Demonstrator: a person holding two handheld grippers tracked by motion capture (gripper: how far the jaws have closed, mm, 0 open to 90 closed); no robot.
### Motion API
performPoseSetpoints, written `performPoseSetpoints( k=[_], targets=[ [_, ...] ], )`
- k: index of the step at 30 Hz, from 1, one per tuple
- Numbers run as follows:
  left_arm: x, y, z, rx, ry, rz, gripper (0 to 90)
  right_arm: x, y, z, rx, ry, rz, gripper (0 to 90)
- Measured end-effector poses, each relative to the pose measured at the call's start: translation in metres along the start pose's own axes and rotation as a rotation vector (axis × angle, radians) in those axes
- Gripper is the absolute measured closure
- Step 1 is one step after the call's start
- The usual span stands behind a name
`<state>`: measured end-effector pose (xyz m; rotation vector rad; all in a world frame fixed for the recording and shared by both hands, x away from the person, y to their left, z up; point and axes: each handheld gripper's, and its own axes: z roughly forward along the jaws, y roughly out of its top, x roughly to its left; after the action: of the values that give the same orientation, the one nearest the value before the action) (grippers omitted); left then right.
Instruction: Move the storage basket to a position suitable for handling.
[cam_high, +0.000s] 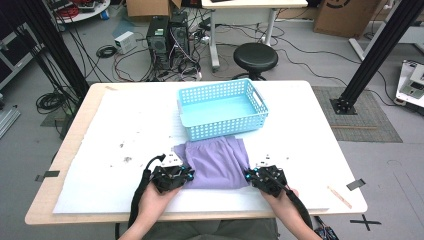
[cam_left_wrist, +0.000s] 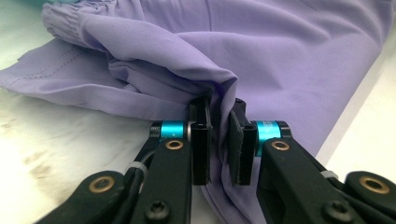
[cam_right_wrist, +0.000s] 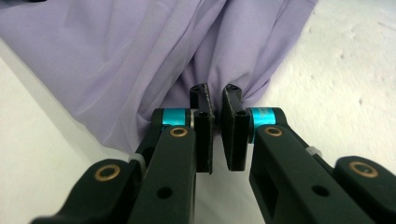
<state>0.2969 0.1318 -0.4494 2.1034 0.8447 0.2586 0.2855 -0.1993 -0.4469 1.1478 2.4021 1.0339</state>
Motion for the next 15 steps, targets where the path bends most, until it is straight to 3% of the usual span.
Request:
performPoseSetpoints(
  k=[9, 15],
  targets=[
    [-0.015, -0.006, -0.004, 0.011, -0.07, 0.005, 81.4, 0.0, -0.016, -0.015, -0.008, 0.012, 0.022, 85.3],
    [-0.023, -0.008, -0.005, 0.014, -0.089, 0.015, 81.4, 0.001, -0.024, -0.022, -0.008, 0.019, 0.022, 85.3]
  ],
)
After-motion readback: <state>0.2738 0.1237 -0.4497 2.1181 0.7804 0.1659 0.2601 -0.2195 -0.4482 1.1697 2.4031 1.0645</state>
